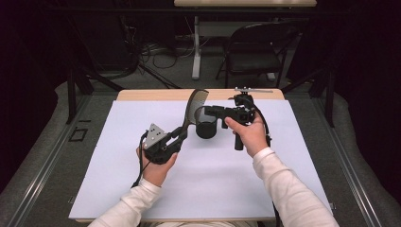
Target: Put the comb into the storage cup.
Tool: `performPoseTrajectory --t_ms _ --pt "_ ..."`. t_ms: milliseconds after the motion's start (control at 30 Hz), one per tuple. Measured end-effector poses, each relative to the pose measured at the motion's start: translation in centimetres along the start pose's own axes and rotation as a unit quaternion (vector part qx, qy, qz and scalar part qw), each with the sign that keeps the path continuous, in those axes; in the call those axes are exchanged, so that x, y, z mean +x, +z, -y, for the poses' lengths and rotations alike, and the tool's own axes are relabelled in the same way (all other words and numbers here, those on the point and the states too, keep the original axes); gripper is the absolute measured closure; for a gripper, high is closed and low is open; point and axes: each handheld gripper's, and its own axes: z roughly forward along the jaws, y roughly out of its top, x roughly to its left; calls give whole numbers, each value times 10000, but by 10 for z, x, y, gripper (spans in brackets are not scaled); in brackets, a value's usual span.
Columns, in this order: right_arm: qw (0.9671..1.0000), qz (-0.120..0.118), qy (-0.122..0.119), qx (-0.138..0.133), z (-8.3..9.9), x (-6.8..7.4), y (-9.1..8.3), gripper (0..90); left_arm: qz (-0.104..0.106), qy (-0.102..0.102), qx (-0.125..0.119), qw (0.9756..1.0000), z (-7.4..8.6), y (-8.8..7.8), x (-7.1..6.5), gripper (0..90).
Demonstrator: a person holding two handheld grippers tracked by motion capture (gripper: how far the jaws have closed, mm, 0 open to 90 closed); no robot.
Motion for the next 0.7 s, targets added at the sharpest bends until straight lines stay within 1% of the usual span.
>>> performPoseTrajectory --t_ms 133,200,367,700 --pt "10000 -24 -16 -19 0 1 0 576 3 8 35 10000 1 1 -1 725" --pt "10000 -33 -4 -52 -1 2 0 580 13 25 33 10000 2 2 -2 725" --pt "10000 -47 -29 -37 -1 4 0 586 36 67 51 10000 3 3 -4 725" --pt "9998 -87 101 -116 -2 4 4 635 110 131 116 9998 5 5 -10 725"
